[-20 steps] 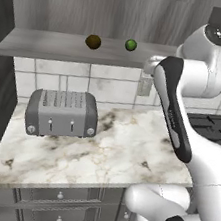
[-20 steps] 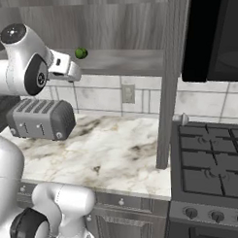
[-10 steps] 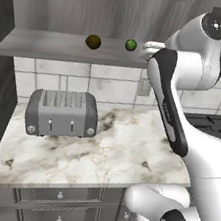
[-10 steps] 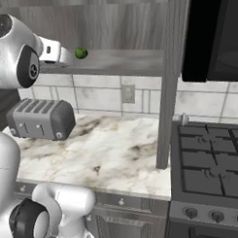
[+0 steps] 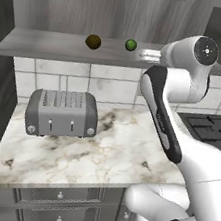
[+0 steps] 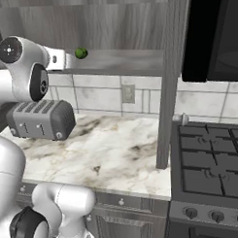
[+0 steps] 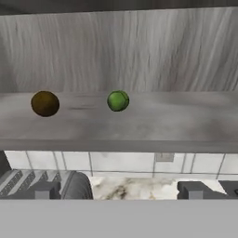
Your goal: Pick the avocados from the cabinet and place them in one bowl. Pick the onion from the sink and place it in the other bowl.
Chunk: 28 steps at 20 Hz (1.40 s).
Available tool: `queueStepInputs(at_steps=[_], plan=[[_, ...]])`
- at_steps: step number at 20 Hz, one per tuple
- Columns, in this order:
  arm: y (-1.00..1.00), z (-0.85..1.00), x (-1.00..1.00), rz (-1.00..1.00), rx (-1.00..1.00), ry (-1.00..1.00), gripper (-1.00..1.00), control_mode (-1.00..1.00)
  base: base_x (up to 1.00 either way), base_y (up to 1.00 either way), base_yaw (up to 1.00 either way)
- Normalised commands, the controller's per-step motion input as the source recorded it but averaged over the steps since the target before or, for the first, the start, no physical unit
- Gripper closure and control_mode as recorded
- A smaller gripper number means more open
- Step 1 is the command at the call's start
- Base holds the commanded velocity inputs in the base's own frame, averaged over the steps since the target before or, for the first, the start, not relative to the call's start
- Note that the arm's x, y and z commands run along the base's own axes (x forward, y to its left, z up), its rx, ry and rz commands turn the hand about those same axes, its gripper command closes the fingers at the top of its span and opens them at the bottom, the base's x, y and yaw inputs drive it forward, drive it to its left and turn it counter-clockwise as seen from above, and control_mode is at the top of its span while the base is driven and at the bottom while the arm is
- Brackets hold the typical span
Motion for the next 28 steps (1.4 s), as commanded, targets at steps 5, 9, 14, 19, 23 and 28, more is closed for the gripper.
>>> queueStepInputs(at_steps=[5,9,14,19,23,28], plan=[[0.0,0.13,0.3,0.0,-0.03,0.11,-1.0,-1.0,0.0,0.0,0.0],[0.0,0.08,0.32,0.0,-0.04,0.07,-1.0,-1.0,0.0,0.0,0.0],[0.0,-0.09,0.38,0.0,-0.03,-0.02,-1.0,-1.0,0.0,0.0,0.0],[0.0,-0.15,0.36,0.0,-0.02,-0.04,-1.0,-1.0,0.0,0.0,0.0],[0.03,-0.01,0.4,0.0,-0.04,0.02,-1.0,-1.0,0.0,0.0,0.0],[0.06,0.07,0.41,0.0,-0.04,0.06,-1.0,-1.0,0.0,0.0,0.0]])
